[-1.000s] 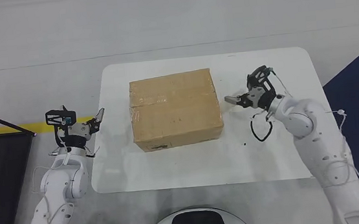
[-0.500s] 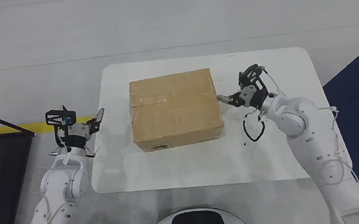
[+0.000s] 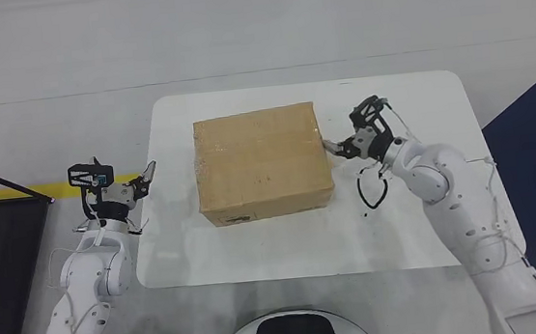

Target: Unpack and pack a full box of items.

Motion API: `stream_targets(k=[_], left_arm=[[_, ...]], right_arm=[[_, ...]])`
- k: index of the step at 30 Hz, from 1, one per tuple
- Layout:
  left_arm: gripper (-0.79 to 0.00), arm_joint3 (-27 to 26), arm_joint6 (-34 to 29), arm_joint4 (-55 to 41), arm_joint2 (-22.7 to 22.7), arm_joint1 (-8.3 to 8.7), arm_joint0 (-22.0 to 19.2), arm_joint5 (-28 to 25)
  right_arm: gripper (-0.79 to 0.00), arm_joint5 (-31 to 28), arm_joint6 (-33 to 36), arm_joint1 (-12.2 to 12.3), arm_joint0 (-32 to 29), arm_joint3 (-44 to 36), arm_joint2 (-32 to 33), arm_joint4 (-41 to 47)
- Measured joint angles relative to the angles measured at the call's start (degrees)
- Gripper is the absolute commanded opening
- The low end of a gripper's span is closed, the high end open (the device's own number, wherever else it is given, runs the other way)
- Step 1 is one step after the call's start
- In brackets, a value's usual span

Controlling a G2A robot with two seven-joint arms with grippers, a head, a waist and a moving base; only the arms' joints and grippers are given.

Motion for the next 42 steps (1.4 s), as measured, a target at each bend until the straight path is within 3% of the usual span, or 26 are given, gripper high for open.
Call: stream_targets(k=[13, 25, 31, 38, 42], left_arm=[[0.0, 0.0, 0.0, 0.0, 0.0, 0.0, 0.0, 0.0], [0.0, 0.0, 0.0, 0.0, 0.0, 0.0, 0.0, 0.0], [0.0, 0.0, 0.0, 0.0, 0.0, 0.0, 0.0, 0.0], [0.0, 0.0, 0.0, 0.0, 0.0, 0.0, 0.0, 0.0], [0.0, 0.0, 0.0, 0.0, 0.0, 0.0, 0.0, 0.0]], right_arm=[[0.0, -0.1, 2.7, 0.1, 0.9, 1.8, -0.8, -0.3], [0.0, -1.4, 1.9, 0.2, -0.6, -3.6, -1.0, 1.3], [0.0, -9.5, 1.6, 1.1, -4.8, -7.2, 2.2, 6.3], [0.0, -24.1, 5.0, 3.0, -10.0, -9.4, 7.1, 16.5], [0.0, -27.4, 7.3, 3.8, -11.5, -10.0, 8.3, 20.6]])
